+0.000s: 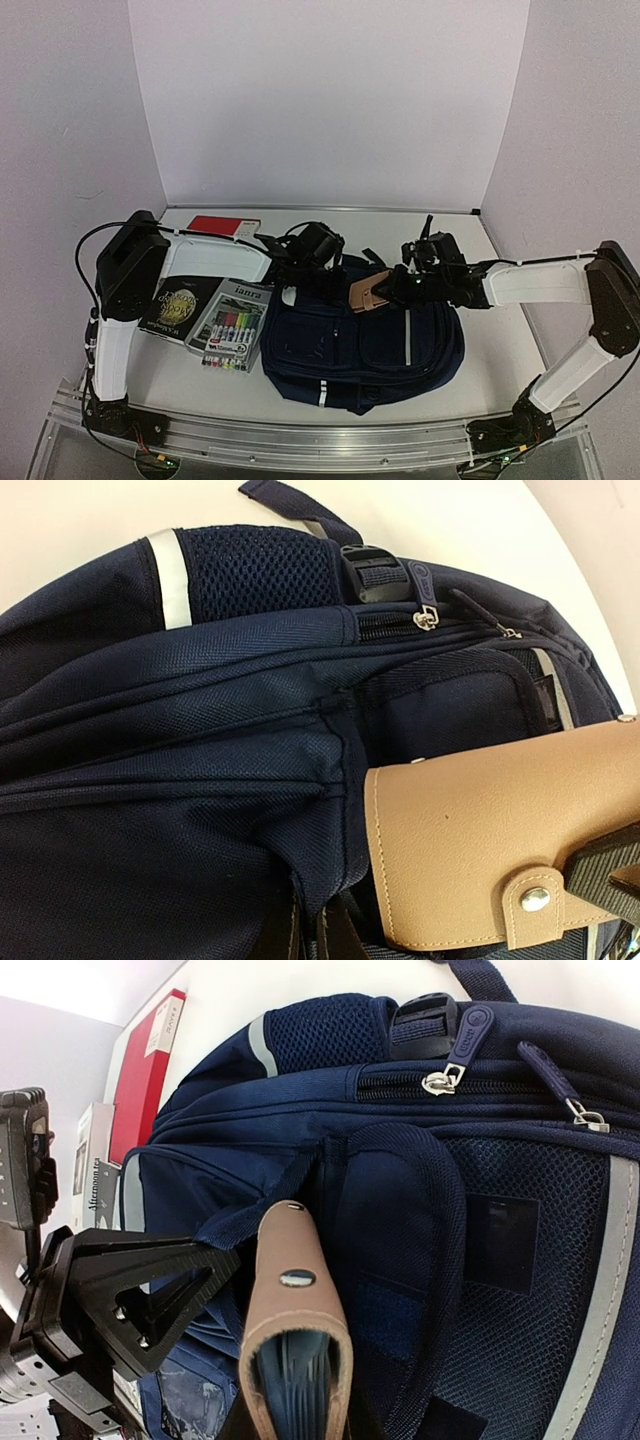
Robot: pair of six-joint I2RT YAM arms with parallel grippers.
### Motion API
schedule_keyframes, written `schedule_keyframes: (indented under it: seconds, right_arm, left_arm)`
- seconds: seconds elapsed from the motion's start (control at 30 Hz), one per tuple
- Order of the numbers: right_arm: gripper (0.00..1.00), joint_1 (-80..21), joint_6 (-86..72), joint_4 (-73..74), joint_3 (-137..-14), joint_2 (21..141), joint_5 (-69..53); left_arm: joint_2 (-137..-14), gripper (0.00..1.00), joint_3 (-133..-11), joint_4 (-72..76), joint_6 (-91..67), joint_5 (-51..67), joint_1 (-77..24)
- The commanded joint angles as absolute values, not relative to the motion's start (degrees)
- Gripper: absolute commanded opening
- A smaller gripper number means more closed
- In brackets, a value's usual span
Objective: Pack the student bag
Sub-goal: Place the personal item in the student bag.
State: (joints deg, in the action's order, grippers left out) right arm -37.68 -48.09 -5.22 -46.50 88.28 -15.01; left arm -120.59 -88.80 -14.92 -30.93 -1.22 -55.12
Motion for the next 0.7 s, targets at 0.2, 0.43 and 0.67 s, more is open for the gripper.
schedule_keyframes:
  seconds: [0.2,0.43,0.67]
  right_arm:
    - [0.00,-38.67,-53.71,-21.80,-46.13,94.82,-24.93]
    - [0.00,-38.72,-54.49,-24.81,-47.51,97.99,-29.07]
    - [0.00,-39.35,-55.88,-24.86,-45.67,97.94,-30.08]
  left_arm:
    - [-112.78,0.00,-87.80,-10.36,-29.36,7.28,-54.75]
    - [-112.48,0.00,-87.71,-11.18,-29.11,6.44,-54.76]
    - [-109.86,0.00,-86.32,-11.41,-33.15,-4.27,-52.79]
